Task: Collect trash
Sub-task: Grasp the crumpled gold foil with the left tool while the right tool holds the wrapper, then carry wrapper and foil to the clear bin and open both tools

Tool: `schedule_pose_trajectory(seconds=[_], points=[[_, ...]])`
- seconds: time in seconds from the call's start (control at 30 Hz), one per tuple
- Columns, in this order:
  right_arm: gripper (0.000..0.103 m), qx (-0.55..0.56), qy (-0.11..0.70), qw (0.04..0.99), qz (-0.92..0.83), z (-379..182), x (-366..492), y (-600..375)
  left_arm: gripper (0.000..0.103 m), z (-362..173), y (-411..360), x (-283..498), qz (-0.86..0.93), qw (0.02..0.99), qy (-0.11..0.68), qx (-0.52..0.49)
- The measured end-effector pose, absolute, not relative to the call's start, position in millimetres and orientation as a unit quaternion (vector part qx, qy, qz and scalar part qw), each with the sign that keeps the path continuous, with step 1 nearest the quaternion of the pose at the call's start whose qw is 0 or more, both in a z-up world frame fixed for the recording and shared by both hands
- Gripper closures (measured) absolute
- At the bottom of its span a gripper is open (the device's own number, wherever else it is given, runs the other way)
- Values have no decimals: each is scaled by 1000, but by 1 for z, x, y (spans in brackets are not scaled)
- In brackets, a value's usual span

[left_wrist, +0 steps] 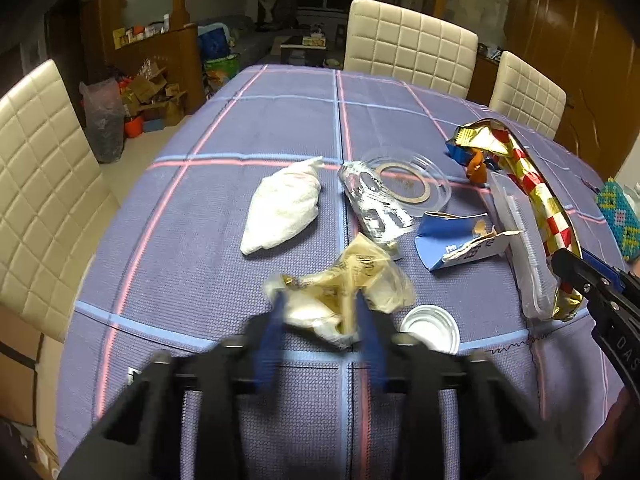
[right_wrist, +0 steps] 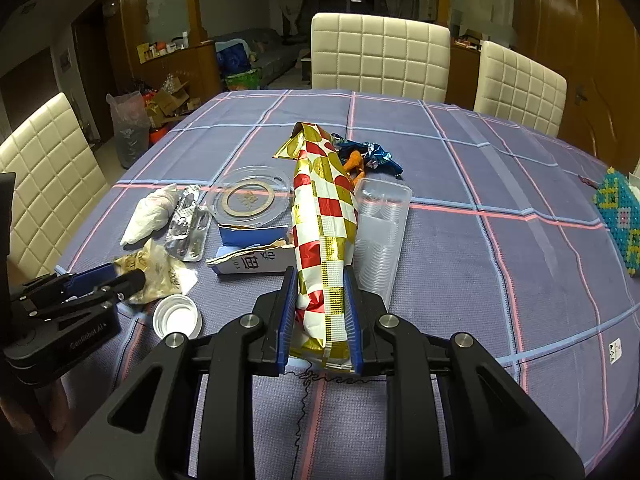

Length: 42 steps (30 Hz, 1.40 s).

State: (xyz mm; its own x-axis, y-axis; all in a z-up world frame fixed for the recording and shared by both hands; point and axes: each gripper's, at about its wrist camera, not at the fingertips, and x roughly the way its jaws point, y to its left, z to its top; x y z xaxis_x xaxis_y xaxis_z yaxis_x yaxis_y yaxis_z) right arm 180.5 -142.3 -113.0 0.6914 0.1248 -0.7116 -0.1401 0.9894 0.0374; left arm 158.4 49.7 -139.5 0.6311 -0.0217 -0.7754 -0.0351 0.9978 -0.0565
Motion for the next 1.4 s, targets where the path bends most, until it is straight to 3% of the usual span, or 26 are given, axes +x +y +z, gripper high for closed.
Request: schedule_pose_trajectory(seconds=[0.17,0.63,1.4], points=[[79,-8,380,922,81,-110,172,-144,87,-126,48,147,20,912,408,-27],[79,4,344,935,82,-88,139,-163,87,-82,36,110,23,936,352,-15],[79,-7,331,940,86,-76,114,-163,87,-67,37,82,31,944,328,-16]])
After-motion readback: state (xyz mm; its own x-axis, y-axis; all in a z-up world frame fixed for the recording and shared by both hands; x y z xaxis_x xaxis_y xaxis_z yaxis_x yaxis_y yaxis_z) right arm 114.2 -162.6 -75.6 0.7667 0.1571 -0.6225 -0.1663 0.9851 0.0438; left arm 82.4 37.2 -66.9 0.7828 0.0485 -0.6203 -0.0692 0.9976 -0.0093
